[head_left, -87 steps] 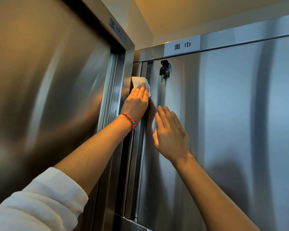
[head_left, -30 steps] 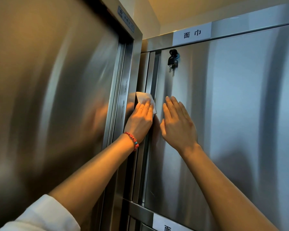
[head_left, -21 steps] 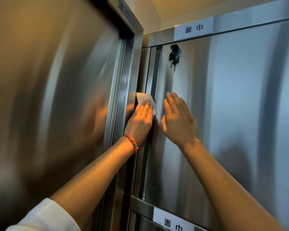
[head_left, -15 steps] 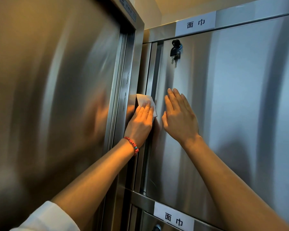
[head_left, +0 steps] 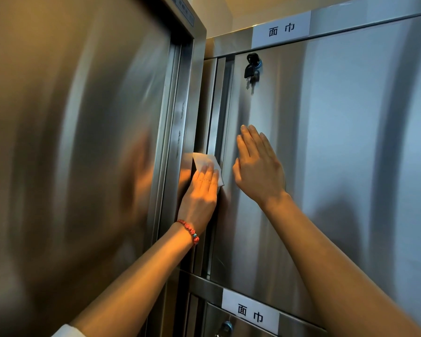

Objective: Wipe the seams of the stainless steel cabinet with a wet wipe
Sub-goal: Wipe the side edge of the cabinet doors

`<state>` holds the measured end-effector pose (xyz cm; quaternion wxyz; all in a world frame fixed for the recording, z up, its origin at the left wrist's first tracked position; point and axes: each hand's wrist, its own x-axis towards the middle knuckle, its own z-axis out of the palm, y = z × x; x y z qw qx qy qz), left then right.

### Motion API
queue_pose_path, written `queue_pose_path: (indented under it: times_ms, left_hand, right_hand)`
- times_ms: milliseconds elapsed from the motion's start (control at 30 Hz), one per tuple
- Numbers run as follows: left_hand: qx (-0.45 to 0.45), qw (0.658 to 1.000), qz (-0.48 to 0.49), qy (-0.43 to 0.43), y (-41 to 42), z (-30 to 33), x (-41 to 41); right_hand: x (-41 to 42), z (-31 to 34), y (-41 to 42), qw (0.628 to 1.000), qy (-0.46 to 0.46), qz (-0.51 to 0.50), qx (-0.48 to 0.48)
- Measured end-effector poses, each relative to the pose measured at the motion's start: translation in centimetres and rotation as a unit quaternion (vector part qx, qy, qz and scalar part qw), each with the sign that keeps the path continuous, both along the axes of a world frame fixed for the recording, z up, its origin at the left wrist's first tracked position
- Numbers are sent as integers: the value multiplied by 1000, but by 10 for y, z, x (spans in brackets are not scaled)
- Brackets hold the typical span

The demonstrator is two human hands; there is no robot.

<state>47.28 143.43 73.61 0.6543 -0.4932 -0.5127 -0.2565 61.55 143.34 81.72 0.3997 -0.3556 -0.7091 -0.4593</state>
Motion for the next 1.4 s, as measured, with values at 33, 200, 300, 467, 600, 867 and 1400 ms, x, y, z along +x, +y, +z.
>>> queue_pose_path:
  times_ms: [33, 200, 300, 467, 600, 867, 1400]
  left_hand:
    - [-1, 1000, -2, -2, 0, -2, 0]
    - [-12, 1000, -24, -15, 0, -18, 0]
    - [-21, 999, -34, -13, 0, -27, -1]
    - [-28, 999, -29, 9, -2, -24, -5]
    - [-32, 999, -32, 3, -4, -14, -6]
    - [-44, 998, -50, -9, -6, -18, -4]
    - [-42, 998, -42, 13, -8, -12, -5]
  right_hand:
    - [0, 0, 0, 1000, 0, -1, -1]
    - [1, 0, -1, 1000, -2, -7, 2]
    - [1, 0, 0, 1000, -5, -9, 1]
    - [1, 1, 0, 1000, -8, -16, 1]
    - [1, 0, 1, 1000, -10, -22, 3]
    - [1, 0, -1, 1000, -3, -6, 3]
    - [1, 1, 1, 1000, -15, -20, -2]
